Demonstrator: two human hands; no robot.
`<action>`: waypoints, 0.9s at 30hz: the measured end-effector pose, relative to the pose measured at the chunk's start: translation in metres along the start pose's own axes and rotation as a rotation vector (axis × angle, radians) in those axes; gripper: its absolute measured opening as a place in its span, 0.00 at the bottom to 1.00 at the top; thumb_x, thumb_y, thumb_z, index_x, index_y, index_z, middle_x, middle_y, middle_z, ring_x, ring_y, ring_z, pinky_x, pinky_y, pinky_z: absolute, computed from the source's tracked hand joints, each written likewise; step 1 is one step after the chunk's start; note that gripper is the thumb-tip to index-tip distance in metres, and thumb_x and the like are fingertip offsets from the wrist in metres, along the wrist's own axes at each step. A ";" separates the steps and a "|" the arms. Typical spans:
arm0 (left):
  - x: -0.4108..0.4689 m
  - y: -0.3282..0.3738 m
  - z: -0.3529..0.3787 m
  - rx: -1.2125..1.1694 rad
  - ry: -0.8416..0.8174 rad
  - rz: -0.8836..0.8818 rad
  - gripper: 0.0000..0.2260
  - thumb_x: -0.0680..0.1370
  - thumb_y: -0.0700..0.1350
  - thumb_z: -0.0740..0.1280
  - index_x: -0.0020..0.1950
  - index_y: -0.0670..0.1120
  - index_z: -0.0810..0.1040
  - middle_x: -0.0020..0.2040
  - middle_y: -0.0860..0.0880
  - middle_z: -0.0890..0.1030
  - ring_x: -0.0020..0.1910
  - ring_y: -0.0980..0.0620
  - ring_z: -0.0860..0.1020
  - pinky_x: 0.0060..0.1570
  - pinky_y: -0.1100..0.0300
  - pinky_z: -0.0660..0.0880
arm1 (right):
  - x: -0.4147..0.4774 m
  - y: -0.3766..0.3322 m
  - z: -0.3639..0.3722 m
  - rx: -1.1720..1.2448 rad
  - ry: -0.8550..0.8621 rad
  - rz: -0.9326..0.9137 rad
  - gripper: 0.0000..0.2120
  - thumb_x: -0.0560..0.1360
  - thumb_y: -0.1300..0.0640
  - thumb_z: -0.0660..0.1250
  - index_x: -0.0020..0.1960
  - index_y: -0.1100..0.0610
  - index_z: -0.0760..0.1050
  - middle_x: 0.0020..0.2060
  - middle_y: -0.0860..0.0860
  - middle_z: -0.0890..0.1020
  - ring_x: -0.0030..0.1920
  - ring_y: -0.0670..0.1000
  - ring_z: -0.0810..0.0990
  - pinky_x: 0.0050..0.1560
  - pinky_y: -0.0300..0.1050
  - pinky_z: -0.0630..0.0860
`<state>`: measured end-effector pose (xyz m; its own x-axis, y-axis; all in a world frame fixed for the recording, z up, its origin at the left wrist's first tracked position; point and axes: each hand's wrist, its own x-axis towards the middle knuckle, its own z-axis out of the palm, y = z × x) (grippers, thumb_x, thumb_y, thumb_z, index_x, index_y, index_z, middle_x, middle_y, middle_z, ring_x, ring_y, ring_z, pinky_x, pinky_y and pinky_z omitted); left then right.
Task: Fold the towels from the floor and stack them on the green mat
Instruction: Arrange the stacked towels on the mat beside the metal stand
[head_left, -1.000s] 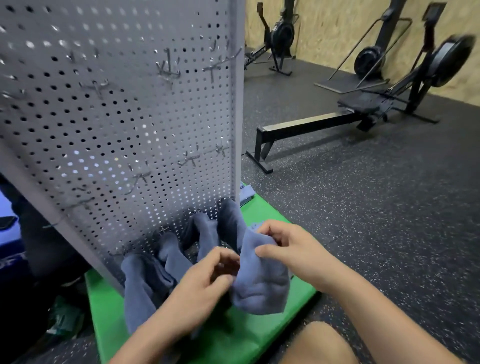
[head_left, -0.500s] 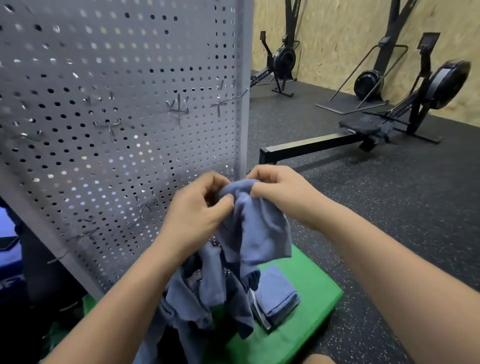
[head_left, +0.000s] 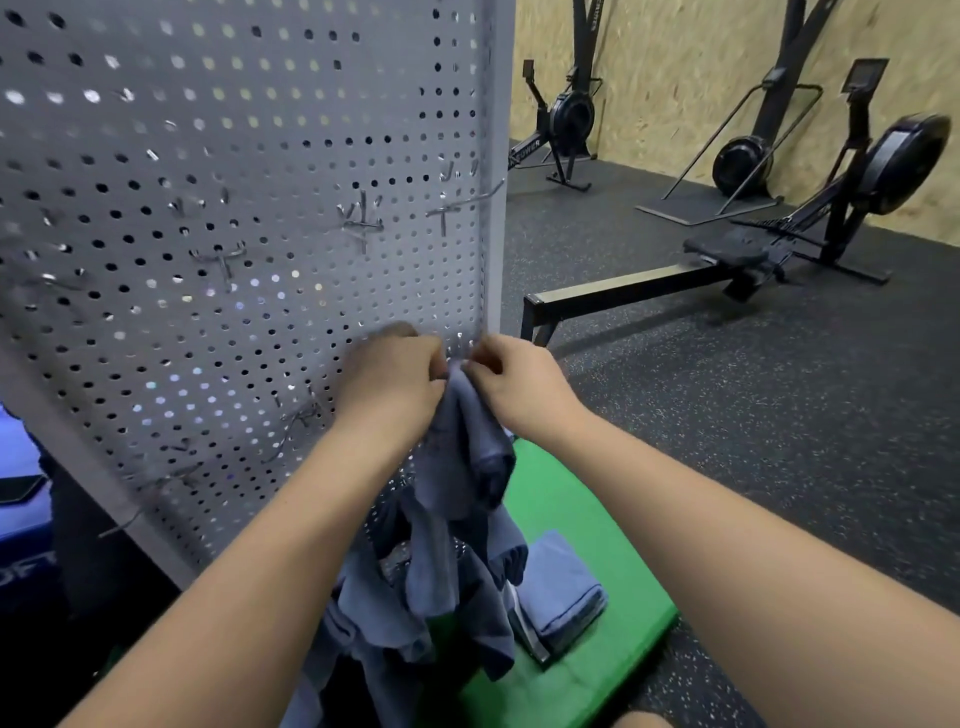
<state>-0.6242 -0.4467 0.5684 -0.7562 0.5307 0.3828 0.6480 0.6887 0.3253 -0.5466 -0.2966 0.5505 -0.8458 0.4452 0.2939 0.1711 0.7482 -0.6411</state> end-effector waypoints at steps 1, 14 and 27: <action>-0.002 -0.001 0.000 -0.006 -0.038 0.009 0.05 0.78 0.51 0.70 0.46 0.51 0.82 0.49 0.52 0.80 0.49 0.44 0.80 0.48 0.53 0.76 | -0.003 0.002 -0.003 0.034 -0.035 0.000 0.06 0.82 0.52 0.69 0.51 0.54 0.82 0.49 0.53 0.87 0.52 0.56 0.82 0.47 0.47 0.71; -0.110 0.063 0.077 -0.263 0.184 0.471 0.02 0.77 0.44 0.72 0.49 0.50 0.81 0.45 0.54 0.81 0.45 0.47 0.79 0.44 0.48 0.73 | -0.110 0.138 -0.007 0.099 -0.155 0.298 0.06 0.81 0.54 0.70 0.46 0.50 0.83 0.39 0.43 0.86 0.43 0.47 0.83 0.48 0.46 0.77; -0.194 0.049 0.342 -0.037 -0.709 0.097 0.08 0.81 0.44 0.63 0.58 0.50 0.79 0.59 0.48 0.82 0.59 0.41 0.80 0.53 0.46 0.72 | -0.237 0.284 0.112 0.134 -0.167 0.869 0.10 0.77 0.54 0.61 0.43 0.58 0.77 0.41 0.56 0.87 0.46 0.61 0.84 0.48 0.53 0.80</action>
<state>-0.4774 -0.3471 0.2148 -0.5636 0.7909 -0.2384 0.7089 0.6113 0.3519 -0.3542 -0.2444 0.2197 -0.5092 0.7429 -0.4346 0.7340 0.1111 -0.6700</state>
